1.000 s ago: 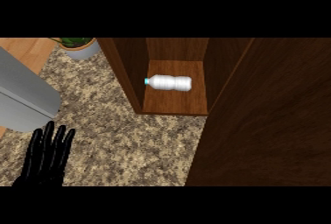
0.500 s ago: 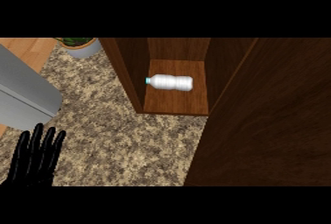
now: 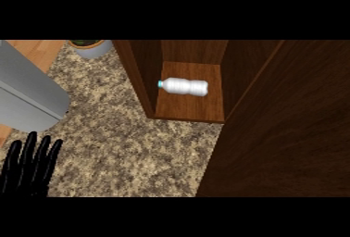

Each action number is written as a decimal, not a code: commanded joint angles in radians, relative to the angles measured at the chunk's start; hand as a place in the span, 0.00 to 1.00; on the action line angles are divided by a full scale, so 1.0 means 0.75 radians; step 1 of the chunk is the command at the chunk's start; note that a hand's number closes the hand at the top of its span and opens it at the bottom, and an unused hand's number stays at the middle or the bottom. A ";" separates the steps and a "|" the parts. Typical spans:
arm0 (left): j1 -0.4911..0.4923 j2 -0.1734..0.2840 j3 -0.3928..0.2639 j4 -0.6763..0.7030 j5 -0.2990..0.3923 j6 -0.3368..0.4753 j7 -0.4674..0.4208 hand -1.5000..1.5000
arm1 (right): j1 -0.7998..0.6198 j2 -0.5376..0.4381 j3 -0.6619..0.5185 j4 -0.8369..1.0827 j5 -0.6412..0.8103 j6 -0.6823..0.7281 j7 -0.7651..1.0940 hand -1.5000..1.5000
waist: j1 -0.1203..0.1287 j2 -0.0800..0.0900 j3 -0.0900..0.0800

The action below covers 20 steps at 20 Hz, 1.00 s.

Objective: Pick up the bottled water, place it into the cabinet and close the cabinet

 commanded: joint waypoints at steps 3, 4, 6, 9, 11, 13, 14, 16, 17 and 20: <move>-0.008 0.006 0.020 -0.005 0.018 -0.021 0.001 0.00 | -0.112 0.233 0.055 0.131 0.048 -0.192 0.045 1.00 | 0.015 0.016 -0.001; -0.004 0.022 0.041 0.013 0.023 -0.038 -0.005 0.00 | -0.106 0.233 0.043 0.152 0.037 -0.206 0.027 1.00 | 0.022 0.021 0.000; 0.019 0.026 0.031 0.000 0.021 -0.049 -0.009 0.00 | -0.093 0.233 0.049 0.152 0.006 -0.209 0.041 1.00 | 0.038 0.020 0.000; 0.021 0.025 0.035 -0.006 0.030 -0.066 -0.017 0.00 | -0.082 0.233 0.027 0.168 -0.054 -0.211 0.040 1.00 | 0.059 0.033 -0.001; 0.015 0.039 0.044 -0.008 0.038 -0.071 0.000 0.00 | -0.076 0.233 0.051 0.204 -0.102 -0.203 0.035 1.00 | 0.064 0.040 0.001; 0.000 0.039 0.036 -0.012 0.047 -0.089 0.009 0.00 | -0.076 0.233 0.046 0.250 -0.187 -0.160 0.066 1.00 | 0.084 0.057 0.001; -0.004 0.043 0.042 -0.008 0.030 -0.108 -0.019 0.00 | -0.036 0.233 0.086 0.249 -0.260 -0.137 0.078 1.00 | 0.105 0.060 -0.002; -0.014 0.047 0.045 -0.018 0.039 -0.111 -0.007 0.00 | -0.004 0.205 0.108 0.302 -0.394 -0.069 0.128 1.00 | 0.134 0.076 -0.001; -0.009 0.055 0.040 -0.014 0.032 -0.131 -0.014 0.00 | 0.013 0.205 0.098 0.327 -0.452 -0.065 0.132 1.00 | 0.149 0.082 -0.001; -0.019 0.070 0.052 -0.013 0.052 -0.158 -0.002 0.00 | 0.001 0.235 0.073 0.377 -0.583 -0.076 0.160 1.00 | 0.150 0.077 0.000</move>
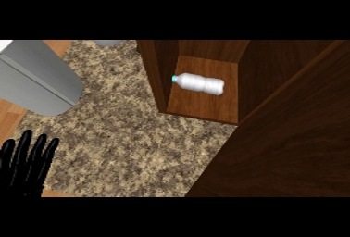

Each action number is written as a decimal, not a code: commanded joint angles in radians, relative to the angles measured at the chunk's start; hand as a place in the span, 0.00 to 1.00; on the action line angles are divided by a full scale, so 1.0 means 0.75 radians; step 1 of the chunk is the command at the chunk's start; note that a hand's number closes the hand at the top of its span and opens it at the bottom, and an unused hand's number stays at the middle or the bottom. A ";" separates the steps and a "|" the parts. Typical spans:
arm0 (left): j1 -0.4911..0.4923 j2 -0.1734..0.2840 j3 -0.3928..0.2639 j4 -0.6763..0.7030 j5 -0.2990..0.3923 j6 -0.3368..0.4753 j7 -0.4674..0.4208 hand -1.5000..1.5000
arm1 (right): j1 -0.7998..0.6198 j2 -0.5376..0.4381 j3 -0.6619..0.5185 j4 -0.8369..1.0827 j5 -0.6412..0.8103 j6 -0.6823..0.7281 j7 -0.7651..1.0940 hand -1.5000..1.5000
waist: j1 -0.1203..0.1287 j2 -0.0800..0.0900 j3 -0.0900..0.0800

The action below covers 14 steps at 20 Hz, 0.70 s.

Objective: Pick up the bottled water, place it into the cabinet and close the cabinet

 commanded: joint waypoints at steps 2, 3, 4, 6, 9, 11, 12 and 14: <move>0.003 0.012 0.017 0.005 0.009 -0.021 -0.001 0.00 | -0.073 0.181 0.011 0.217 -0.104 -0.203 0.062 1.00 | 0.004 -0.001 0.005; 0.019 -0.003 -0.005 0.015 -0.006 -0.026 -0.019 0.00 | -0.053 0.180 -0.026 0.231 -0.115 -0.231 0.055 1.00 | -0.006 -0.002 0.005; 0.017 0.003 0.021 0.012 0.002 -0.011 -0.016 0.00 | -0.032 0.180 -0.074 0.192 -0.108 -0.276 0.017 1.00 | -0.031 -0.007 0.007; 0.031 0.009 0.033 0.022 0.000 -0.019 -0.026 0.00 | -0.023 0.180 -0.146 0.173 -0.083 -0.314 -0.019 1.00 | -0.050 -0.015 0.008; 0.031 0.013 0.054 0.028 0.004 -0.010 -0.026 0.00 | 0.012 0.181 -0.210 0.154 -0.067 -0.377 -0.066 1.00 | -0.081 -0.013 0.008; 0.040 0.007 0.049 0.023 0.018 -0.021 -0.026 0.00 | 0.029 0.181 -0.251 0.173 -0.080 -0.420 -0.079 1.00 | -0.086 -0.008 0.009; 0.040 0.003 0.060 0.042 0.009 -0.014 -0.038 0.00 | 0.028 0.182 -0.258 0.172 -0.081 -0.443 -0.102 1.00 | -0.090 -0.009 0.008; 0.052 0.005 0.040 0.028 0.011 -0.023 -0.028 0.00 | 0.001 0.182 -0.305 0.206 -0.087 -0.473 -0.107 1.00 | -0.074 -0.006 0.009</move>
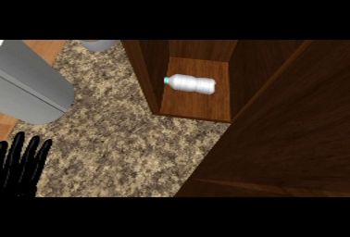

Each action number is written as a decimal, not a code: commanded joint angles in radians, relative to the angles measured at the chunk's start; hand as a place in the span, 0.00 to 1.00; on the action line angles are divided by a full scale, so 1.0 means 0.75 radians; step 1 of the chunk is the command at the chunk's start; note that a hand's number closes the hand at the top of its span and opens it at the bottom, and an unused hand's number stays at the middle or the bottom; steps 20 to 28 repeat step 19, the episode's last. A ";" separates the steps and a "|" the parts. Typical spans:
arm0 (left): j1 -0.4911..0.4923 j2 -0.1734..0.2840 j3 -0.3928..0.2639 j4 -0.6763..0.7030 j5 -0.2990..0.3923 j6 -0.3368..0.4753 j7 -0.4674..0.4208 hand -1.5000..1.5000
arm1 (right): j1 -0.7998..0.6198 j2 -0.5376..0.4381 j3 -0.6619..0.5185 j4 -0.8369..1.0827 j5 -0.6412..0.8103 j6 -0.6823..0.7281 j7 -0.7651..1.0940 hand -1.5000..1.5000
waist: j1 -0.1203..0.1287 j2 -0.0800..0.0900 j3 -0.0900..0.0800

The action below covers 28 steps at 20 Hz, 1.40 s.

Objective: Pick up the bottled water, place it into the cabinet and close the cabinet

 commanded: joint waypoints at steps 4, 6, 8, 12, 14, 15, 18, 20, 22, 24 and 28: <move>-0.001 0.004 0.002 0.003 0.009 -0.032 -0.003 0.00 | -0.206 0.146 -0.190 0.261 0.034 -0.362 -0.039 1.00 | 0.026 0.008 0.007; -0.006 -0.007 -0.014 0.009 0.016 -0.040 0.003 0.00 | -0.326 0.148 -0.274 0.356 0.024 -0.434 -0.063 1.00 | 0.031 0.009 0.009; -0.012 0.004 0.003 0.007 0.035 -0.058 0.009 0.00 | -0.470 0.150 -0.286 0.447 0.015 -0.550 -0.051 1.00 | 0.053 0.006 0.009; -0.034 -0.004 0.007 0.039 0.019 -0.052 0.007 0.00 | -0.788 0.152 -0.383 0.711 -0.049 -0.714 -0.021 1.00 | 0.042 0.001 0.013; -0.021 -0.005 -0.006 0.033 0.025 -0.076 0.007 0.00 | -0.932 0.153 -0.399 0.877 -0.050 -0.773 -0.082 1.00 | 0.053 -0.002 0.015; -0.035 0.008 0.029 0.064 0.050 -0.089 0.014 0.00 | -0.995 0.153 -0.396 0.964 -0.066 -0.789 -0.123 1.00 | 0.047 -0.001 0.016; -0.041 0.003 0.020 0.087 0.051 -0.109 0.019 0.00 | -1.228 0.153 -0.414 1.173 -0.140 -0.883 -0.140 1.00 | 0.034 -0.007 0.016; -0.014 -0.004 0.014 0.054 0.048 -0.108 0.008 0.00 | -1.277 0.153 -0.454 1.249 -0.156 -0.865 -0.150 1.00 | 0.037 -0.010 0.017; -0.014 -0.004 0.014 0.054 0.048 -0.108 0.008 0.00 | -1.277 0.153 -0.454 1.249 -0.156 -0.865 -0.150 1.00 | 0.037 -0.010 0.017; -0.014 -0.004 0.014 0.054 0.048 -0.108 0.008 0.00 | -1.277 0.153 -0.454 1.249 -0.156 -0.865 -0.150 1.00 | 0.037 -0.010 0.017; -0.014 -0.004 0.014 0.054 0.048 -0.108 0.008 0.00 | -1.277 0.153 -0.454 1.249 -0.156 -0.865 -0.150 1.00 | 0.037 -0.010 0.017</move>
